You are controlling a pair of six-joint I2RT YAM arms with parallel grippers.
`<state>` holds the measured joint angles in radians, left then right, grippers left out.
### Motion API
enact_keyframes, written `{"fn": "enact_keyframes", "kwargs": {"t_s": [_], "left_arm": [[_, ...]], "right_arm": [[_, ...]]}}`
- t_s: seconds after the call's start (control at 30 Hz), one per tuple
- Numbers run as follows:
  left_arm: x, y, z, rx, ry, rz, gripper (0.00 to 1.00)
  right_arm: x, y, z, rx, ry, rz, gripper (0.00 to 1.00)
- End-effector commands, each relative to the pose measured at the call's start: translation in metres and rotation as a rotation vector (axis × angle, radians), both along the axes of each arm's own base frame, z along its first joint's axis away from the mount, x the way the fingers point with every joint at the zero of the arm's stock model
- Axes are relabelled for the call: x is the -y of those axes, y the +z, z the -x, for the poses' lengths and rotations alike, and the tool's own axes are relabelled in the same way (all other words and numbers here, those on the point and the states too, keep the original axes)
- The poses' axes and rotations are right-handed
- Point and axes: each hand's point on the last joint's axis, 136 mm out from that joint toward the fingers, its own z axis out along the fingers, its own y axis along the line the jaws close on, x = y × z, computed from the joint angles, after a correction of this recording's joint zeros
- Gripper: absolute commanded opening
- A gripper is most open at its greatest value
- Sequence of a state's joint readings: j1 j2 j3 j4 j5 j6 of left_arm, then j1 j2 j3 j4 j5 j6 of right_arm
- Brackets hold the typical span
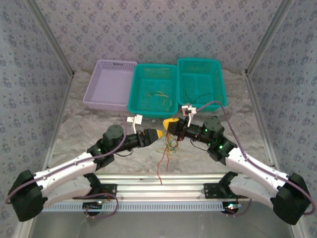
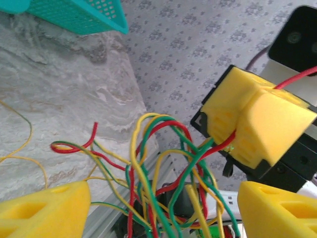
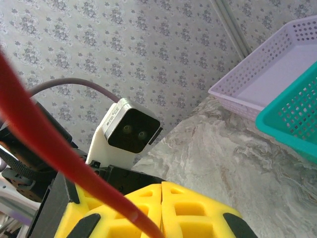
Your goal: Untangle the cables
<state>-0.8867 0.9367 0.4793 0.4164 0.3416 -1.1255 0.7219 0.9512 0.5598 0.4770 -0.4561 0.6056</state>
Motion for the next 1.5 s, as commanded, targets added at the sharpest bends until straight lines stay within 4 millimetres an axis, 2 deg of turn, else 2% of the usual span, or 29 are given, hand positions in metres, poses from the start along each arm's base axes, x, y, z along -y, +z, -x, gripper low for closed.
{"fn": "enact_keyframes", "kwargs": {"t_s": [0.0,0.07,0.2,0.63,0.77,0.87,1.2,1.3,1.47], "left_arm": [[0.004,0.024,0.008,0.028,-0.026,0.103,0.7],[0.005,0.028,0.01,0.031,-0.031,0.118,0.65],[0.008,0.031,0.015,0.027,-0.052,0.133,0.61],[0.003,0.014,0.016,0.012,-0.038,0.101,0.3],[0.004,0.012,0.015,0.017,-0.036,0.081,0.11],[0.003,0.011,0.013,0.022,-0.027,0.066,0.0],[-0.02,0.017,0.011,0.089,0.055,0.029,0.0],[-0.035,0.014,0.009,0.112,0.103,-0.034,0.0],[-0.068,0.019,0.009,0.153,0.174,-0.134,0.0]], "right_arm": [[-0.005,0.022,-0.001,0.059,-0.004,-0.044,0.0],[-0.006,0.022,-0.001,0.062,-0.008,-0.044,0.0],[-0.004,0.023,-0.004,0.07,-0.028,-0.044,0.0],[-0.008,0.028,-0.002,0.079,-0.01,-0.062,0.0],[-0.009,0.028,-0.001,0.079,-0.005,-0.06,0.0],[-0.01,0.029,0.001,0.081,0.006,-0.062,0.0],[-0.001,0.021,0.003,0.092,-0.017,-0.008,0.0],[0.014,0.016,-0.004,0.088,-0.062,0.028,0.0],[0.053,0.002,-0.022,0.044,-0.166,0.074,0.0]]}}
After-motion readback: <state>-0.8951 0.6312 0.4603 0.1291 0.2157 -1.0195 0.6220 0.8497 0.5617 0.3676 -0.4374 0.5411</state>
